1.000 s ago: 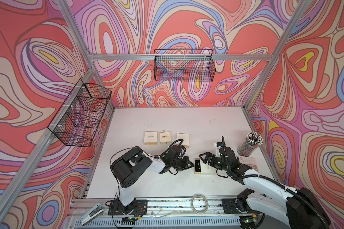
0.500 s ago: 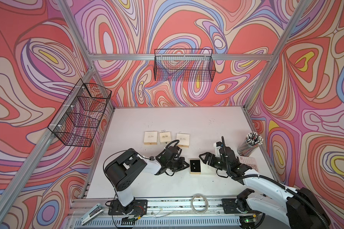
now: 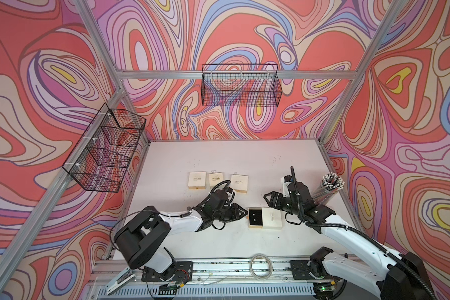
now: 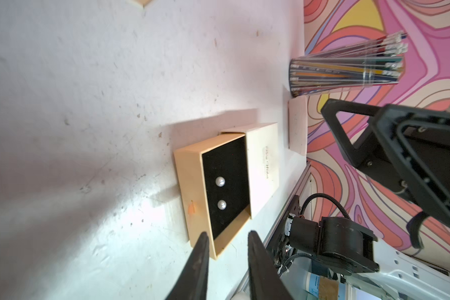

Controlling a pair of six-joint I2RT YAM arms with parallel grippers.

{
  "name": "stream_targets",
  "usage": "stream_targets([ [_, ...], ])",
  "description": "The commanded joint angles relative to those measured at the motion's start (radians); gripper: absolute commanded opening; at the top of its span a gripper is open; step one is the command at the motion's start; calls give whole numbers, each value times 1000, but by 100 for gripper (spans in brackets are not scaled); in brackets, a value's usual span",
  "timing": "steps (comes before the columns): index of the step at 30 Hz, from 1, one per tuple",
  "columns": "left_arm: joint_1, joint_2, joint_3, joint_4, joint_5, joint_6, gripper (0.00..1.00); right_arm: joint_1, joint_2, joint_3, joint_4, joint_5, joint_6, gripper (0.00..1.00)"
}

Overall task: Take out the earrings from the drawer-style jewelry box
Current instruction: Open the drawer in the jewelry box, then pick up the earring from the drawer.

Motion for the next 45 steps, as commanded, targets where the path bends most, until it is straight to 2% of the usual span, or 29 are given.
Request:
stream_targets([
  [1,4,-152,-21,-217,-135,110,35,88,2,32,-111,81,-21,68],
  [5,9,-368,-42,-352,-245,194,54,256,81,84,-174,200,7,65],
  [8,15,-503,-45,-420,-277,254,70,340,161,112,-206,277,21,60],
  [11,18,-613,-45,-480,-309,301,92,403,247,134,-208,331,43,55],
  [13,21,-672,-46,-518,-336,317,100,422,295,144,-199,343,53,50],
  [17,31,-736,-45,-558,-312,340,100,428,345,148,-160,344,63,41],
  [23,31,-722,-45,-574,-279,346,100,428,420,165,-129,339,62,31],
  [33,33,-702,-81,-559,-276,325,100,428,472,177,-119,383,67,25],
  [45,32,-687,-87,-552,-279,322,100,428,524,182,-87,376,66,19],
])
